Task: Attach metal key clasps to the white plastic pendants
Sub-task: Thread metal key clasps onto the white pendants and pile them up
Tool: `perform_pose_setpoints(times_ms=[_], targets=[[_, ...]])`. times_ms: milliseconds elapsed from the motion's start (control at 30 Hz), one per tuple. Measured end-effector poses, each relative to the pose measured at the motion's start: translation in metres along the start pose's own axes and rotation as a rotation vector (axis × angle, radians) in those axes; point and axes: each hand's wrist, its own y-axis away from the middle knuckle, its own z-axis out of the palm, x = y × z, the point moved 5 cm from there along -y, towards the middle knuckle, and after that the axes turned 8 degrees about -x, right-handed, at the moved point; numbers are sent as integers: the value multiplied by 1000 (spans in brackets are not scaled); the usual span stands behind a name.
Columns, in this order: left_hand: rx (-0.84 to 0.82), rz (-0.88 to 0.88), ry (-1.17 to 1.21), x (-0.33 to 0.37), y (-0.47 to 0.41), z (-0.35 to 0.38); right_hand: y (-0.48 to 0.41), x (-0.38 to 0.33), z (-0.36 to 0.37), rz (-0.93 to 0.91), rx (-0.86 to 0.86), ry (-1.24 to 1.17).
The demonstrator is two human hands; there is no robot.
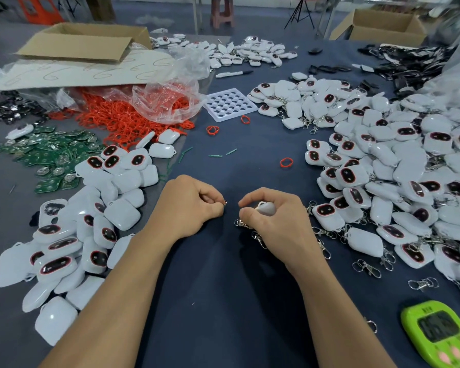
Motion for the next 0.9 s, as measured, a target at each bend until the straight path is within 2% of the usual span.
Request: perform_pose_setpoints(times_ms=[467,633,900], targets=[[-123,87,3,2,-1,-4,0,-2,0,8,11,3],[-110,107,226,2,7,1,1,-3,1,4,93,11],[-174,141,384,10,13,12,2,-9,3,-31,42,-19]])
